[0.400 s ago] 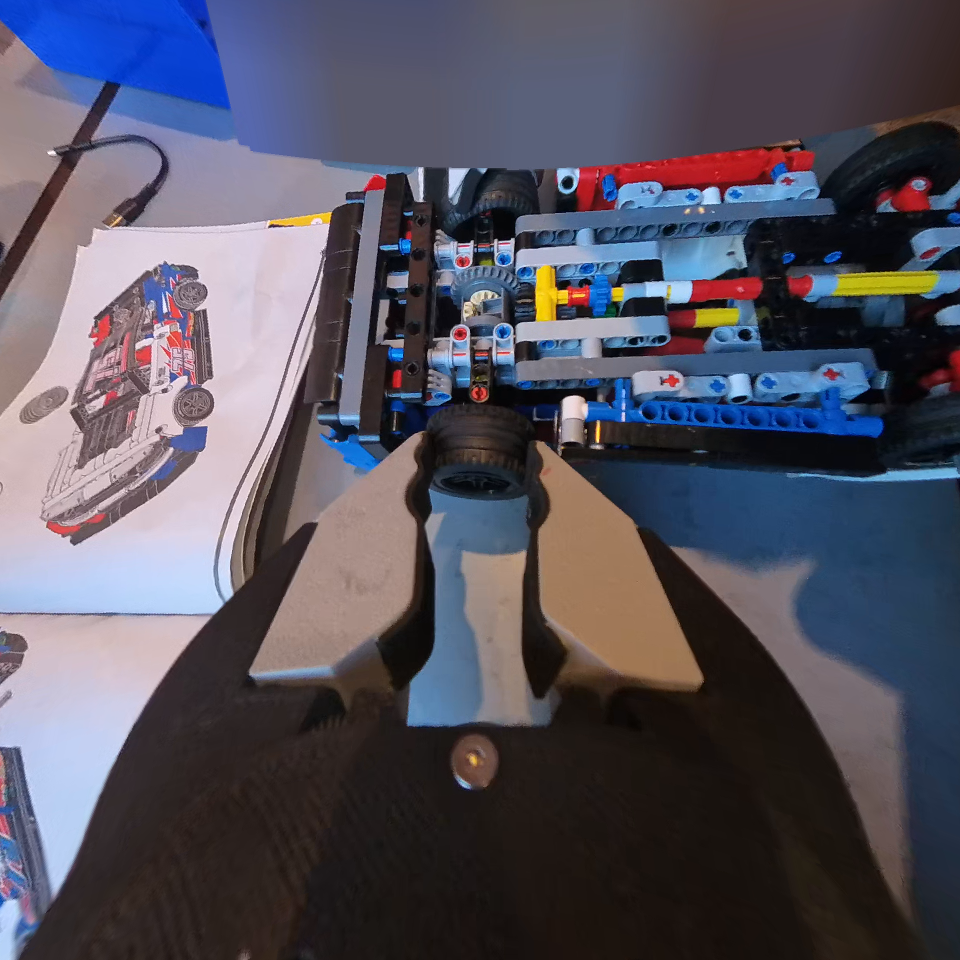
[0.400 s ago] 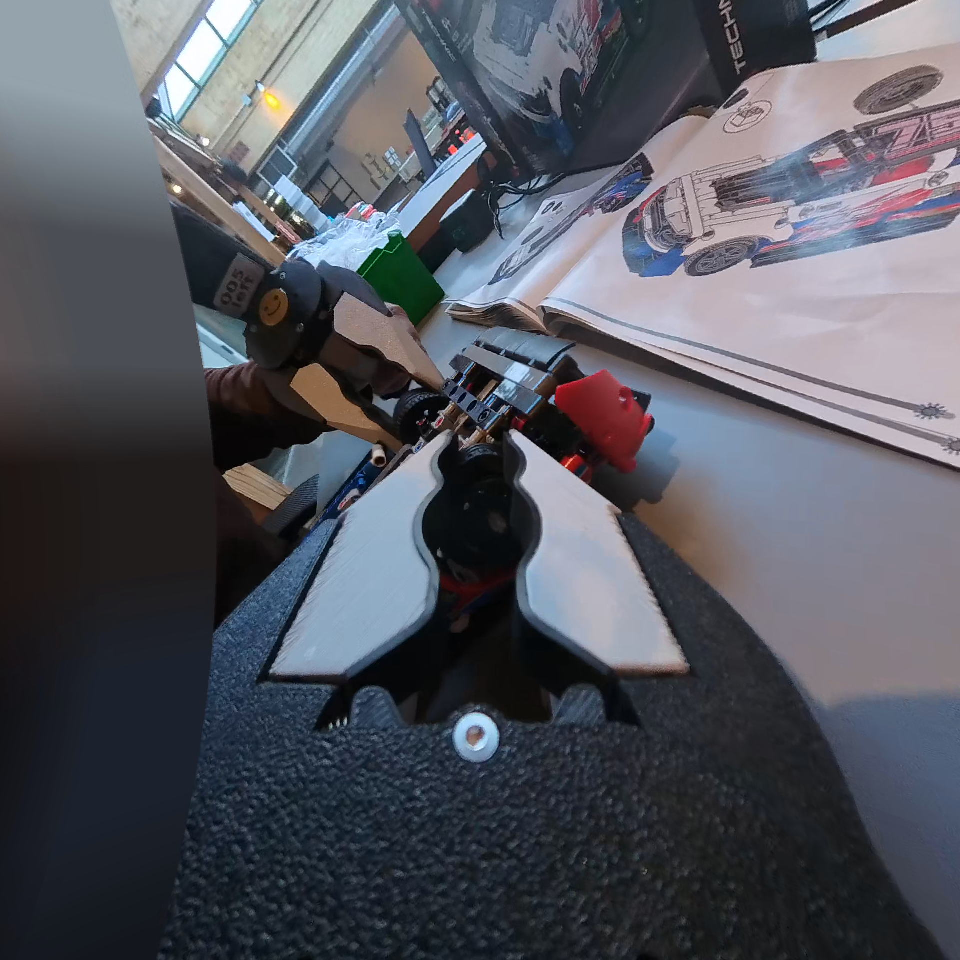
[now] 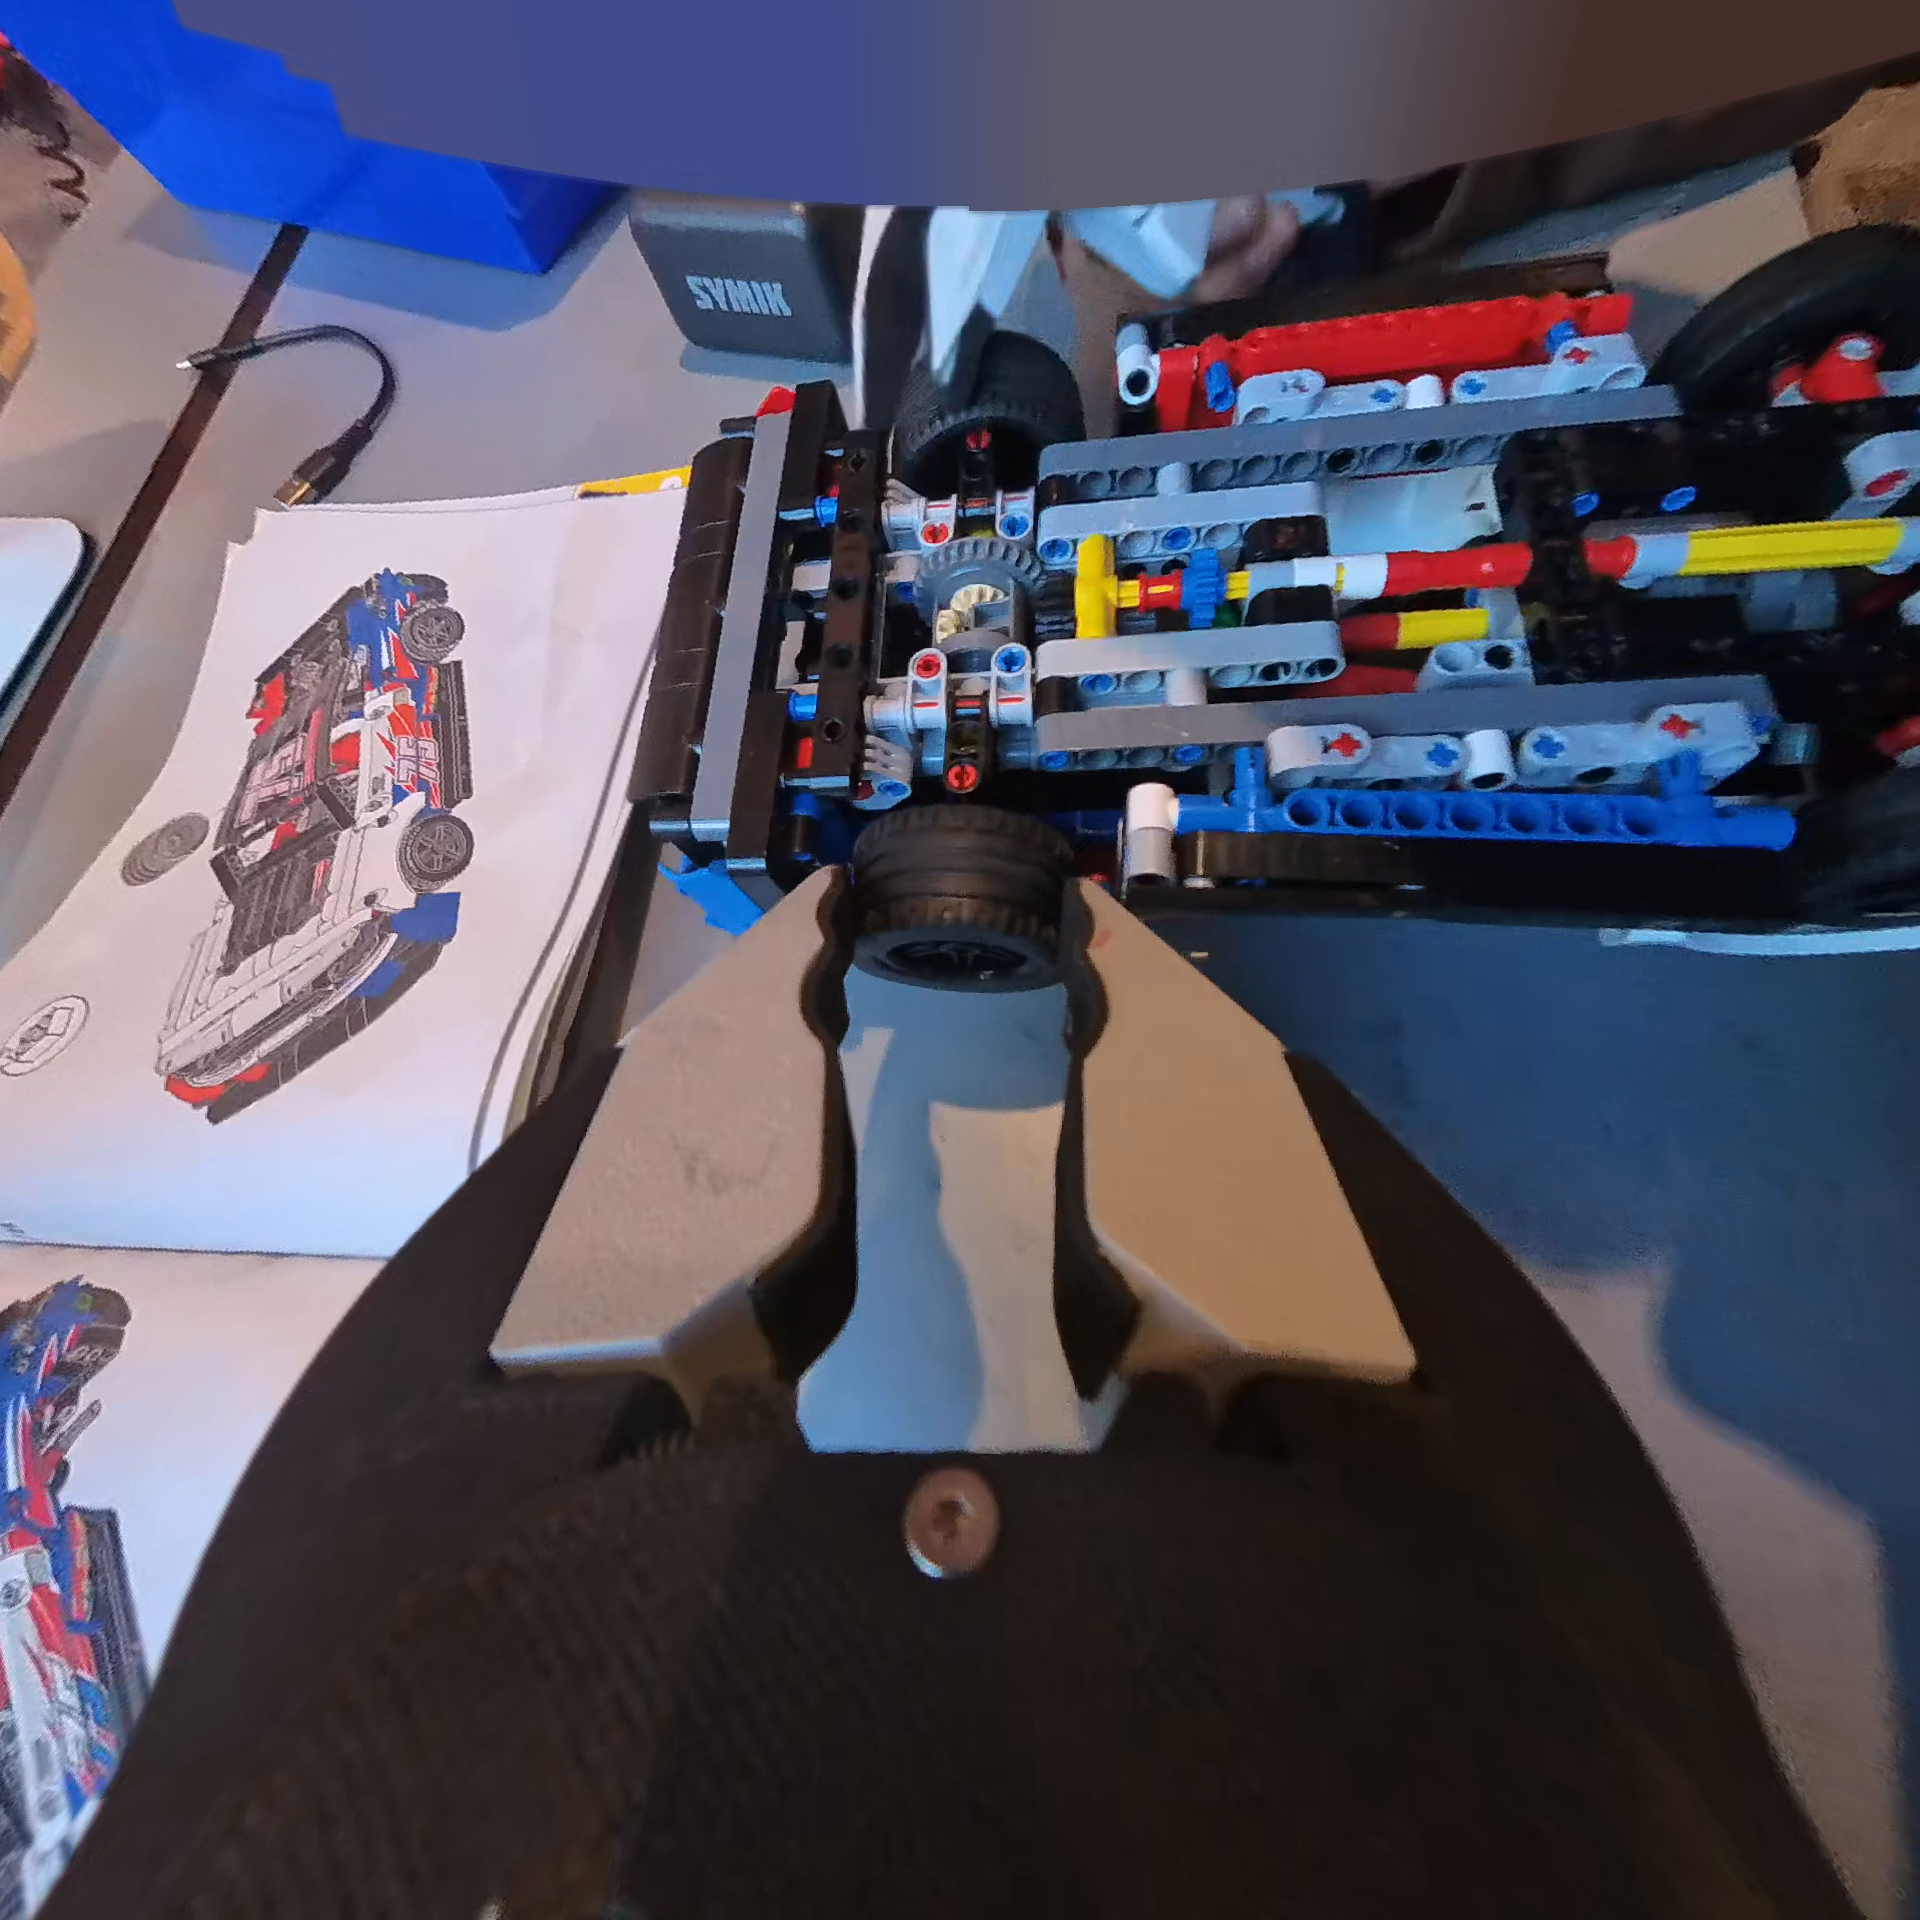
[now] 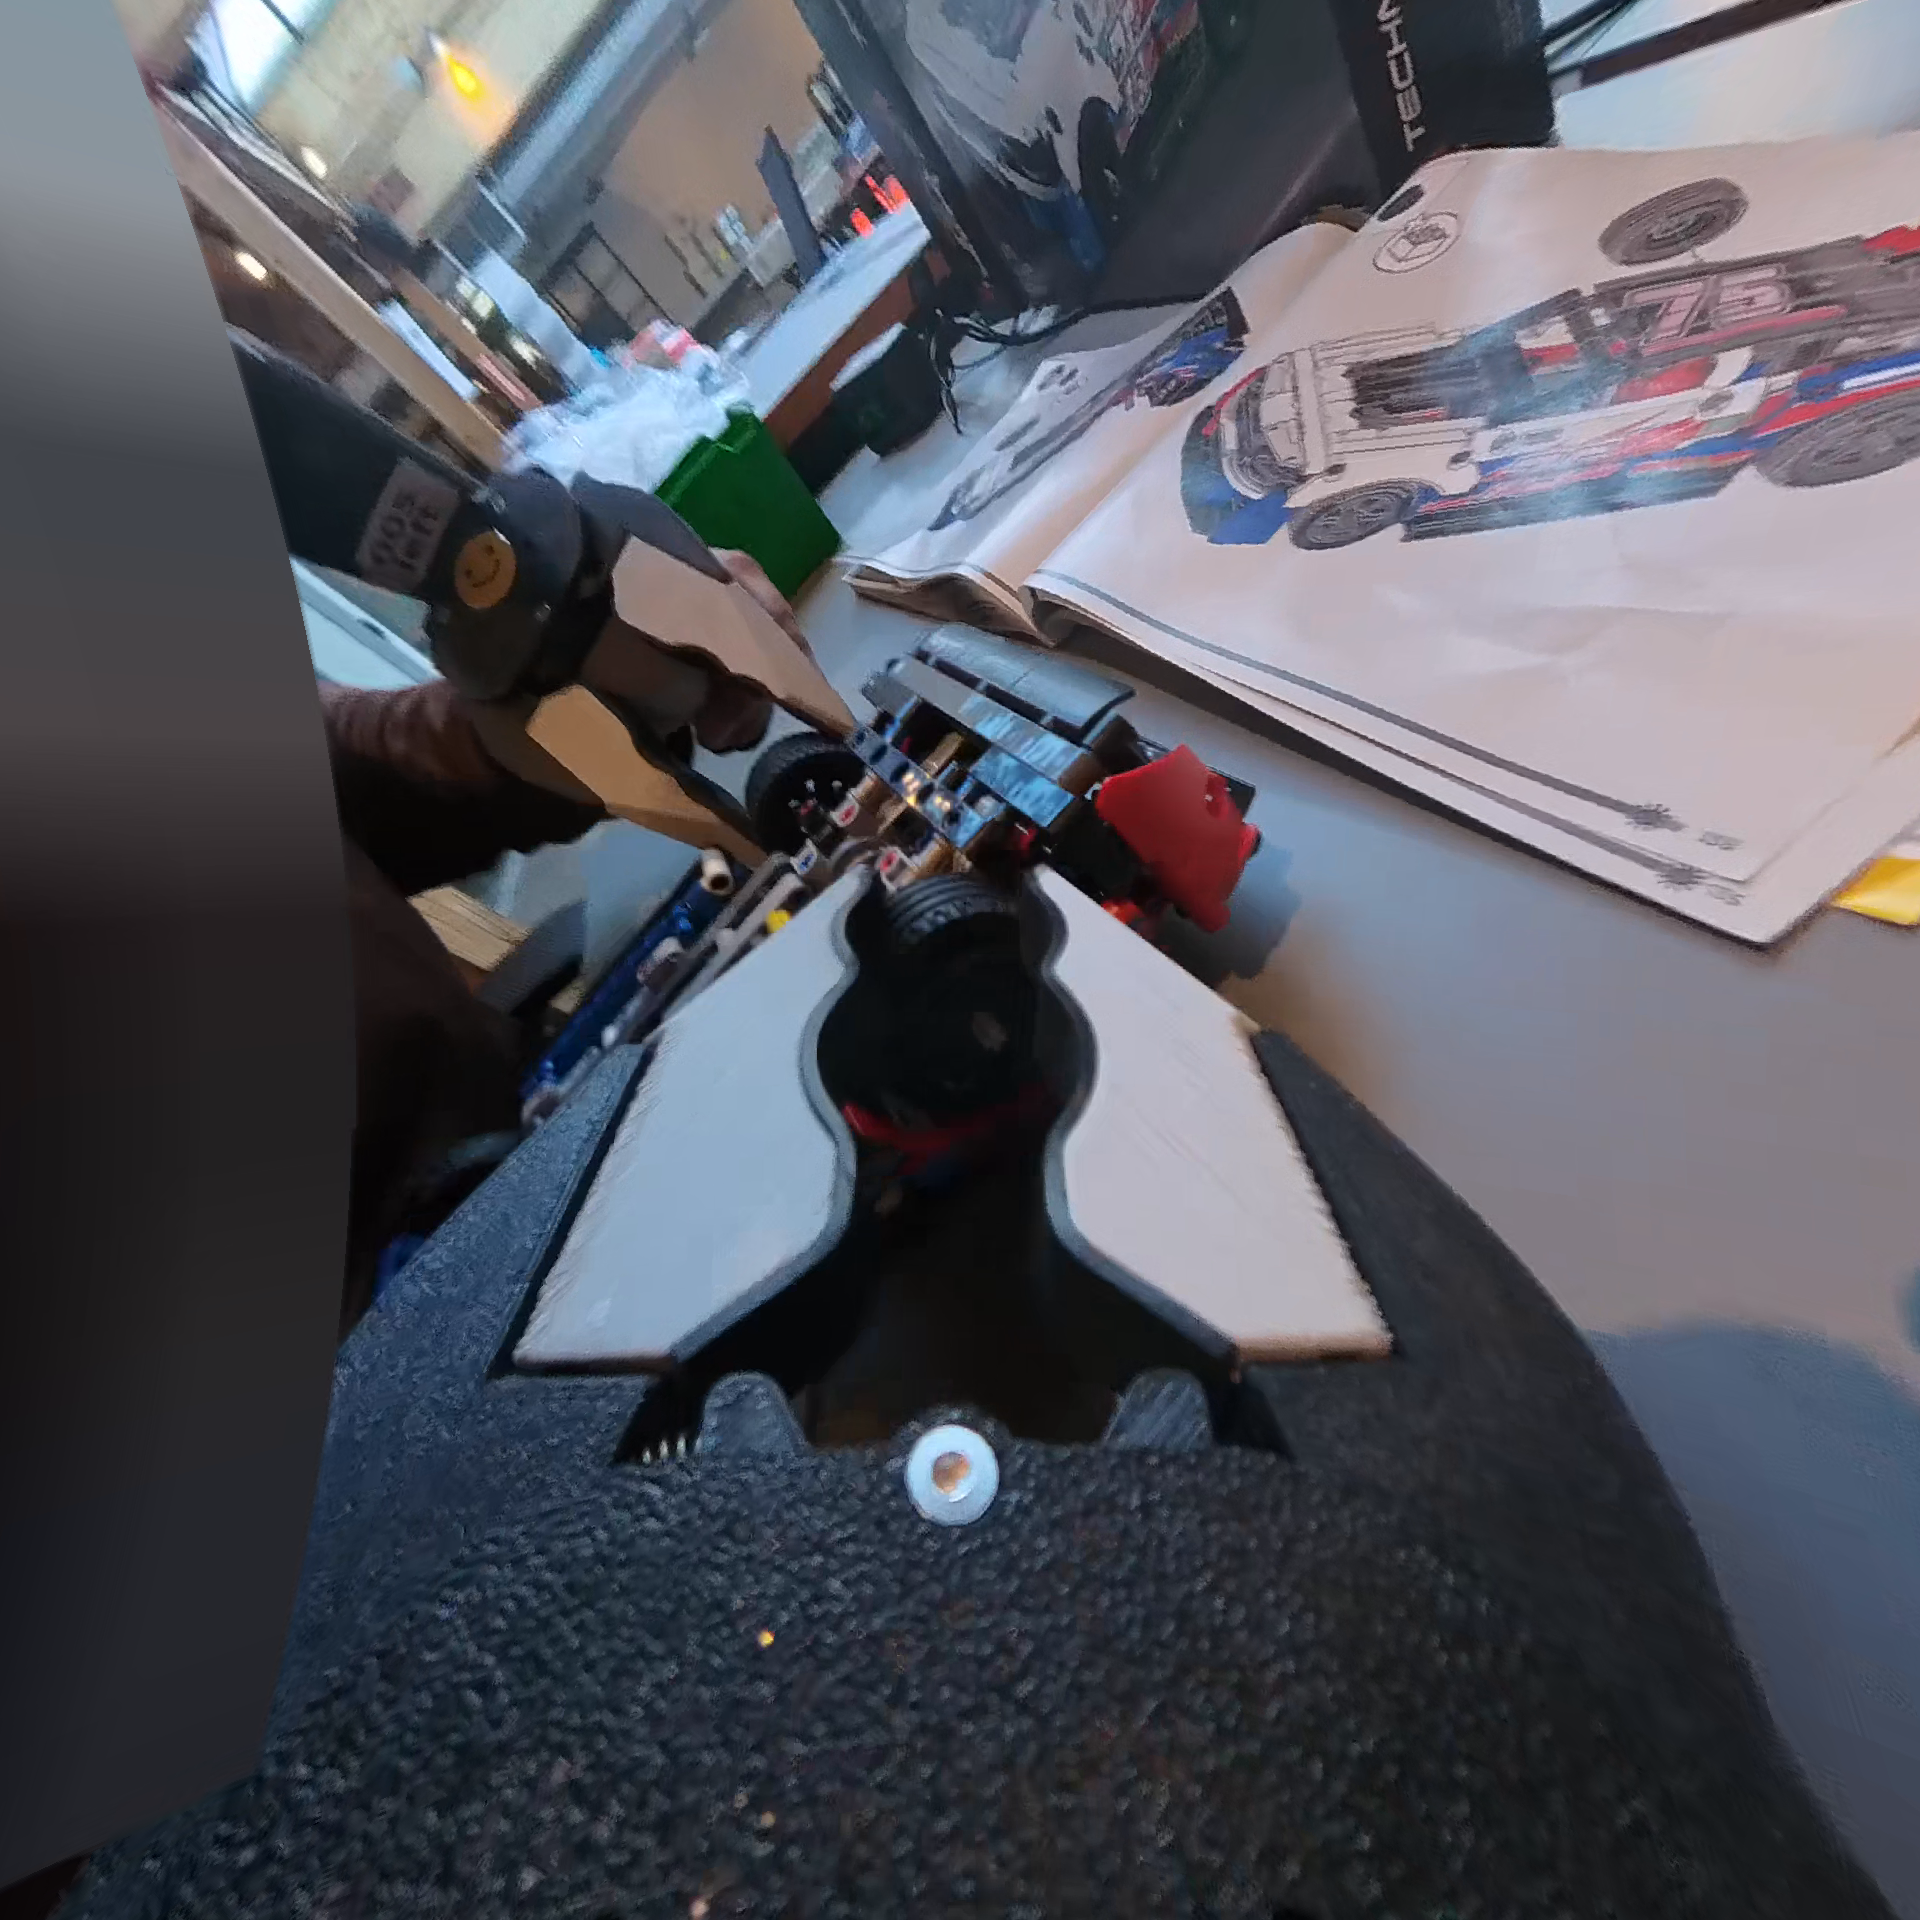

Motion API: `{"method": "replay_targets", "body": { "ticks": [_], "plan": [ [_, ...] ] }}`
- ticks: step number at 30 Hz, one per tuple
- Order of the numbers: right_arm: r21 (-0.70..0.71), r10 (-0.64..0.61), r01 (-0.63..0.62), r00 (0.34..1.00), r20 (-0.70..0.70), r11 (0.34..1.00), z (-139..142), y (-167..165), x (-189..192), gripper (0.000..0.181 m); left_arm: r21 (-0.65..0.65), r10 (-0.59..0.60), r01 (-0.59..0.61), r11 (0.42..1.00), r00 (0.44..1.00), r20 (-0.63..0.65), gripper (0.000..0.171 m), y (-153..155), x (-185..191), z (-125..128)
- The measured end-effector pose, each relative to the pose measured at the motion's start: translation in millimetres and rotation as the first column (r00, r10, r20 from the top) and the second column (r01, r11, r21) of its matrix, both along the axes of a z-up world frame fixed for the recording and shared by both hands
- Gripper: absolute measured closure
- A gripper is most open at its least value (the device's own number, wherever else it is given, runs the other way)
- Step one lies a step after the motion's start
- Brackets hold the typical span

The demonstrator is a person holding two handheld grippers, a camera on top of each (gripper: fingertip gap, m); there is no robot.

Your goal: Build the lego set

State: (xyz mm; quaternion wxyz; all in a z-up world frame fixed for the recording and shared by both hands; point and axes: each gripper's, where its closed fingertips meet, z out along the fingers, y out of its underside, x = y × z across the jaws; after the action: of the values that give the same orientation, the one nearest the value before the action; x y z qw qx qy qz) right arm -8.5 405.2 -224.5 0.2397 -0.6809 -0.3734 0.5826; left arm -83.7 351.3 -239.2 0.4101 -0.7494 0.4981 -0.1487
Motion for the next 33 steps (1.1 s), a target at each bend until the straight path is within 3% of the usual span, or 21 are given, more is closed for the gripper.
{"method": "replay_targets", "body": {
  "ticks": [1,6,11,12,14,15,19,25,29,33],
  "plan": [
    [0.020,0.000,-0.001,1.000,0.023,1.000,-1,1,5,0.153,-0.006,-0.003,0.003,1.000,1.000,-0.001,0.134,0,0,0],
    [-0.111,0.040,-0.044,0.998,-0.046,0.993,2,2,14,0.147,-0.083,0.044,-0.042,0.996,0.999,0.026,0.122,0,-7,-2],
    [-0.102,0.075,-0.085,0.992,-0.097,0.991,10,0,16,0.151,-0.128,0.083,-0.065,0.990,0.986,0.144,0.121,-5,-19,9],
    [-0.089,0.089,-0.098,0.991,-0.103,0.991,11,-1,17,0.155,-0.146,0.083,-0.060,0.987,0.984,0.157,0.124,-7,-24,10],
    [-0.043,0.107,-0.112,0.990,-0.091,0.993,11,-1,20,0.164,-0.185,0.041,-0.010,0.983,0.986,0.162,0.157,-15,-36,5],
    [-0.023,0.109,-0.111,0.991,-0.076,0.994,10,-1,20,0.165,-0.204,0.049,-0.014,0.979,0.985,0.167,0.160,-14,-41,2],
    [0.020,0.147,-0.147,0.989,-0.024,0.989,4,-5,17,0.158,-0.254,0.010,0.049,0.966,0.974,0.227,0.160,-14,-31,-2],
    [0.088,0.105,-0.106,0.994,0.007,0.991,3,13,34,0.171,-0.245,-0.043,0.115,0.963,0.959,0.280,0.166,-13,-18,1],
    [0.072,0.228,-0.235,0.969,0.094,0.969,-16,-5,25,0.166,-0.250,-0.058,0.134,0.959,0.956,0.289,0.165,-13,-12,2],
    [0.127,0.273,-0.284,0.957,0.093,0.951,-13,-12,20,0.178,-0.239,-0.077,0.145,0.960,0.959,0.273,0.171,-13,-11,2]
  ]
}}
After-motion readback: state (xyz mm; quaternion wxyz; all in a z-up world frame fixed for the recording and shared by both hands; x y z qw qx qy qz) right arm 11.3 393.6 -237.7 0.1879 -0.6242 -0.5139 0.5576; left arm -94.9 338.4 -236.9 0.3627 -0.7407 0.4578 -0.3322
